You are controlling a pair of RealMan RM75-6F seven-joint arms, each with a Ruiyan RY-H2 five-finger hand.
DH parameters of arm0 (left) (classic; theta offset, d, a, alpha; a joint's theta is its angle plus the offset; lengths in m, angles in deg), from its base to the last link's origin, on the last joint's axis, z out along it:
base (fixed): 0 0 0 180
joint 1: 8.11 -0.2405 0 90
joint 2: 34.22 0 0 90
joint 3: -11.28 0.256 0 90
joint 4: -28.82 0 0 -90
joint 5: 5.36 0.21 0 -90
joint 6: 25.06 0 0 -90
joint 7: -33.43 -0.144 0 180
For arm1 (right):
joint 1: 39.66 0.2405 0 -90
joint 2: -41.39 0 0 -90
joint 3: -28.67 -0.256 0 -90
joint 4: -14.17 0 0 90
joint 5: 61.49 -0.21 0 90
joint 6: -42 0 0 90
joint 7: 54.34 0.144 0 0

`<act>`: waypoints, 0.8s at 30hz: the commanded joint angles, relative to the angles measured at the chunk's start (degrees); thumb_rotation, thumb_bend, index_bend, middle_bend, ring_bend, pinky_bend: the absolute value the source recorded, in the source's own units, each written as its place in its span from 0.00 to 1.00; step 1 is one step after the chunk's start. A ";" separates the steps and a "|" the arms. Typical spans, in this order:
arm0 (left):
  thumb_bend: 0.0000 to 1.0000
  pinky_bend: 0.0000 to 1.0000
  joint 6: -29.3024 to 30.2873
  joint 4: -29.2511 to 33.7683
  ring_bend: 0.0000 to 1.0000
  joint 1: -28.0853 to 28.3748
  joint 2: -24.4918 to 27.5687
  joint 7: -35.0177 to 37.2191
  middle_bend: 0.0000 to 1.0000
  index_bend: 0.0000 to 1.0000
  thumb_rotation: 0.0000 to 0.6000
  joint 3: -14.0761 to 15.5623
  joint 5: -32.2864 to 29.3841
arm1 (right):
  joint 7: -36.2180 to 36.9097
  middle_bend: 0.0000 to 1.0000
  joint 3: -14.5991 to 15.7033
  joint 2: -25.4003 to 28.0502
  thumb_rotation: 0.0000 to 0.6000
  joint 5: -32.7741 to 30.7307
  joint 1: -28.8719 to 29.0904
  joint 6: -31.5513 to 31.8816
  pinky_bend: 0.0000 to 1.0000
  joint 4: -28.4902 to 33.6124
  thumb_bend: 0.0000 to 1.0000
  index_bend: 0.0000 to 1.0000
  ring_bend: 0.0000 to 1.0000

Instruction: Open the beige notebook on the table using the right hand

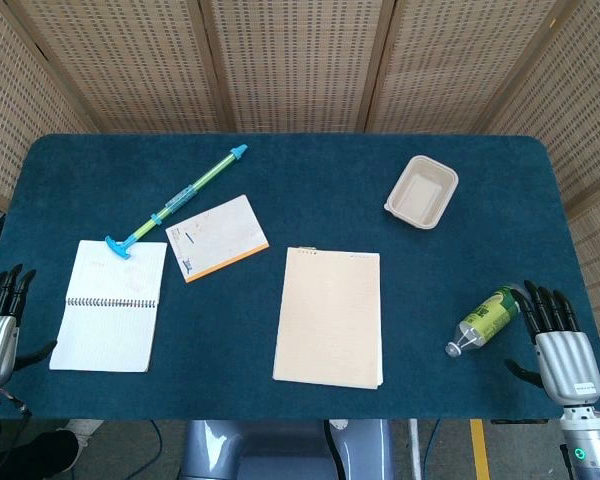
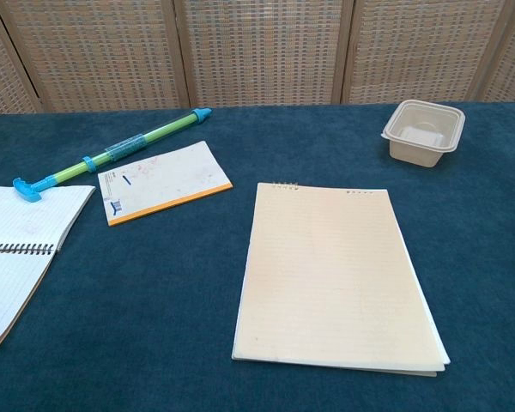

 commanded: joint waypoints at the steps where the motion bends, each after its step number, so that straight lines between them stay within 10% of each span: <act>1: 0.00 0.00 -0.01 0.22 0.00 -0.05 0.21 0.18 0.00 0.00 1.00 0.02 -0.05 | 0.01 0.00 -0.04 -0.02 1.00 -0.01 -0.01 0.02 0.00 0.24 0.17 0.00 0.00; 24: 0.00 0.00 -0.20 0.49 0.00 -0.05 0.71 0.40 0.00 0.00 1.00 0.23 0.20 | -1.38 0.00 2.91 -0.97 1.00 3.75 0.68 -2.43 0.00 2.91 0.17 0.00 0.00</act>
